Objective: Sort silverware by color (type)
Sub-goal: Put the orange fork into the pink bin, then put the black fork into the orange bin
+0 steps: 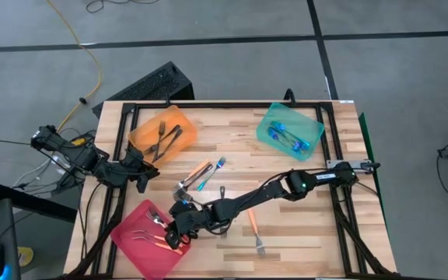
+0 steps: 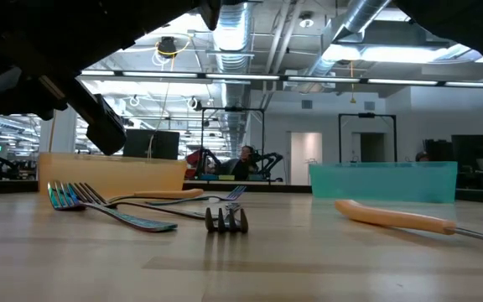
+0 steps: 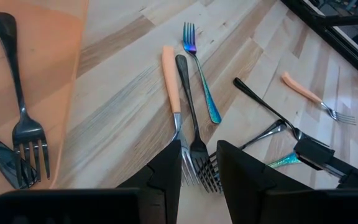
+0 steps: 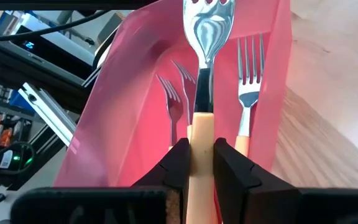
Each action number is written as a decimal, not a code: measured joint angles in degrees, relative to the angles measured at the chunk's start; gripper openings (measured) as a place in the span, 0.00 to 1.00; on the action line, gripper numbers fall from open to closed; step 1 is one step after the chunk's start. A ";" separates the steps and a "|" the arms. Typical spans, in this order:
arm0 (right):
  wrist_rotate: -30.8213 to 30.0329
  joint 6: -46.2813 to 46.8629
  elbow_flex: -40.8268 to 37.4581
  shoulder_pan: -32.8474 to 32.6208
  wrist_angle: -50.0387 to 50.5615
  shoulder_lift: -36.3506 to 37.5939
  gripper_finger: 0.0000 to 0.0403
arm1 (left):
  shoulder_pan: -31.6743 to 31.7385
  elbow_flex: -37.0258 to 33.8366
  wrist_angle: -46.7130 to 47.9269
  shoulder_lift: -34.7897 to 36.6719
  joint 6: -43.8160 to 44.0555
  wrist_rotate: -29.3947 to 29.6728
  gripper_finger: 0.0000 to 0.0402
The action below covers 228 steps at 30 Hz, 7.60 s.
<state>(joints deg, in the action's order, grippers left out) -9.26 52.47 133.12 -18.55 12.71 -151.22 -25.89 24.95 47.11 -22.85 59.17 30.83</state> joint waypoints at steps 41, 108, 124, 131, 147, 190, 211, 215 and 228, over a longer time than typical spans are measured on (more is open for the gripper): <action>1.91 -10.45 1.84 1.07 18.29 16.85 0.26 | 0.00 0.00 -0.07 0.00 3.04 -3.63 0.22; -8.90 -24.48 -37.96 4.40 -2.51 20.68 0.51 | 0.00 0.00 -0.26 -0.02 20.82 4.35 0.22; -12.23 -16.60 -37.56 3.57 3.00 17.14 0.37 | 0.00 -0.02 -0.07 -0.02 20.55 4.31 0.22; -10.91 -15.00 -37.44 3.81 3.93 17.16 0.15 | 0.00 0.00 -0.05 -0.02 20.55 4.24 0.22; -8.32 -7.79 -37.66 4.18 1.99 17.40 0.06 | 0.00 0.00 -0.07 -0.02 21.07 4.02 0.22; -4.70 -13.08 -35.43 13.68 3.04 24.00 0.06 | 0.00 0.00 -0.31 -0.02 19.56 3.52 0.22; 4.78 -46.21 -16.00 31.73 2.98 24.00 0.06 | 0.00 1.20 -0.26 0.02 21.29 7.01 0.22; 13.18 -55.00 -16.00 33.83 -4.13 23.34 0.06 | 0.00 1.20 -0.26 0.02 23.27 7.51 0.22; 32.18 -59.74 -16.02 40.18 -24.40 18.50 0.06 | 0.01 1.22 -0.07 0.02 22.59 13.72 0.22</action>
<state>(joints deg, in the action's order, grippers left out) 22.92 -7.28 117.10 21.63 -11.69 -132.71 -25.88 26.17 47.05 -22.83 81.76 44.55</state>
